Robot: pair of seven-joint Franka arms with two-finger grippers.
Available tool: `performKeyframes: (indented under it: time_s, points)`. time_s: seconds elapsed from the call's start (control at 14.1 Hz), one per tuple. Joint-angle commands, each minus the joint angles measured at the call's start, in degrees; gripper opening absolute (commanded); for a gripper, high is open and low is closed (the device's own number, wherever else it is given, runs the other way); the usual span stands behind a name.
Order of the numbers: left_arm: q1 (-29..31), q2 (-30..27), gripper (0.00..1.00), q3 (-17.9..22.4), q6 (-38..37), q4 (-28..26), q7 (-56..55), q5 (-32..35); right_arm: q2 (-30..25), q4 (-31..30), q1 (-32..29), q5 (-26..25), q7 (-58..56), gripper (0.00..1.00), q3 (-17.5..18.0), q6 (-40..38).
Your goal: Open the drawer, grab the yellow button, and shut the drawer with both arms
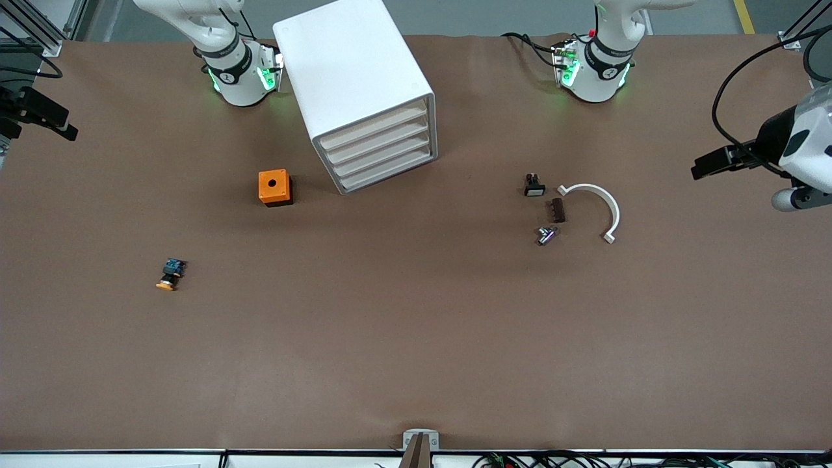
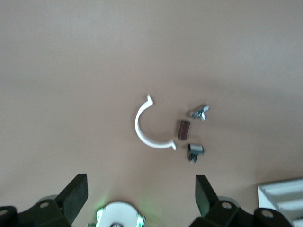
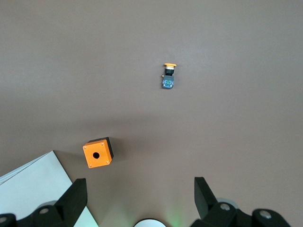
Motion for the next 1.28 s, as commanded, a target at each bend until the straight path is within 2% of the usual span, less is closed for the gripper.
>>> performKeyframes:
  time_s: [0.0, 0.43, 0.71, 0.99, 1.21]
  points:
    - [1.08, -0.65, 1.0, -1.02, 3.67, -1.19, 0.77, 1.15, -1.44, -1.11, 0.23, 0.63, 1.08, 1.0, -0.03, 0.55]
    - [1.34, -1.62, 1.0, -0.58, 4.82, 0.3, 1.12, 1.33, -1.44, -1.11, 0.23, 0.63, 1.08, 1.0, 0.06, 0.29]
    - [1.08, -1.97, 1.0, 4.68, 4.99, -0.48, 10.61, 1.15, -1.44, -1.11, 0.23, 0.63, 1.0, 1.0, -0.03, 0.29]
    - [0.73, -6.79, 1.0, 4.78, 5.25, -6.01, 10.7, 0.8, -1.44, -1.11, 0.23, 0.63, 1.0, 1.0, -0.03, 0.2]
    - [0.73, -8.47, 1.0, 3.91, 4.91, -6.9, 9.74, 0.8, -1.44, -1.11, 0.14, 0.63, 0.91, 1.0, -0.03, 0.29]
